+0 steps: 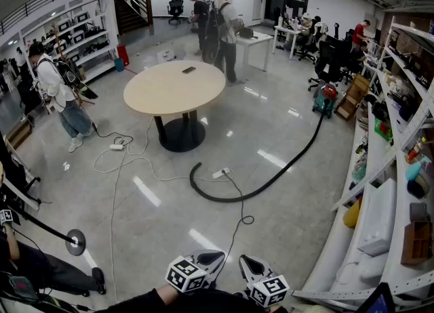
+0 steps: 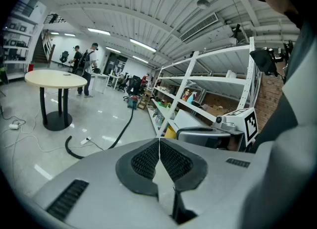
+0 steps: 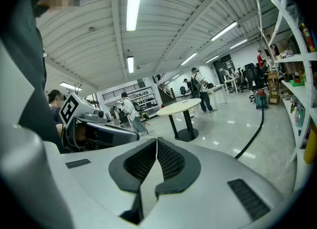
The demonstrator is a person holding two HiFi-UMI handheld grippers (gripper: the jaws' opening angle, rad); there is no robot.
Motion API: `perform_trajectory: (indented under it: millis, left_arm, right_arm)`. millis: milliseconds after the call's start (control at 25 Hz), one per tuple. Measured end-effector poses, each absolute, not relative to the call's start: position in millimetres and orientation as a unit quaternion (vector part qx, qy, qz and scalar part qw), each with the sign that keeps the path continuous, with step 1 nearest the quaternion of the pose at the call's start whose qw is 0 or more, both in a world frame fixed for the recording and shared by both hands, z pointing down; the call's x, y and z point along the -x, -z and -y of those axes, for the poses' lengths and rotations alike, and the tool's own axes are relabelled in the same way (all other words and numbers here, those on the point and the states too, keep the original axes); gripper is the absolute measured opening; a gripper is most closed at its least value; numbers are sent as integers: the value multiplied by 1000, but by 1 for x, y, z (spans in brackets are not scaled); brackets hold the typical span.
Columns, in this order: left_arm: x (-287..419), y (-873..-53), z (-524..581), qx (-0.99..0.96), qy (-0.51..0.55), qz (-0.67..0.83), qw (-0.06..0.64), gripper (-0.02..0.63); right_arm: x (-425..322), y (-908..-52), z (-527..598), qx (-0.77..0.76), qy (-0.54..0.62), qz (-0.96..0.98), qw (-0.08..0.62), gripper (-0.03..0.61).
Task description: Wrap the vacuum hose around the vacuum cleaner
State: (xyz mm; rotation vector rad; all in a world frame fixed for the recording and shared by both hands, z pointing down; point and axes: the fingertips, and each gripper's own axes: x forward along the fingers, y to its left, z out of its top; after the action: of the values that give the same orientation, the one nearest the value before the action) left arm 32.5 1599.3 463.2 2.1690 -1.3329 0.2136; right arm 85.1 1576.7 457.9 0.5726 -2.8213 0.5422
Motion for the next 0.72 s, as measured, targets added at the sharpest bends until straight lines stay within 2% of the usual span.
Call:
perform_trajectory:
  millis: [520,720]
  left_arm:
    - [-85,-469,-1587,-823,-86,479,293,23]
    - [-110,-473,-1581,-827,-87,471,295,23]
  right_arm:
    - [-137,-461,-1567,-213,-183,954,108,17]
    - [-163,-461,-1560,-225,-189,952,88,18]
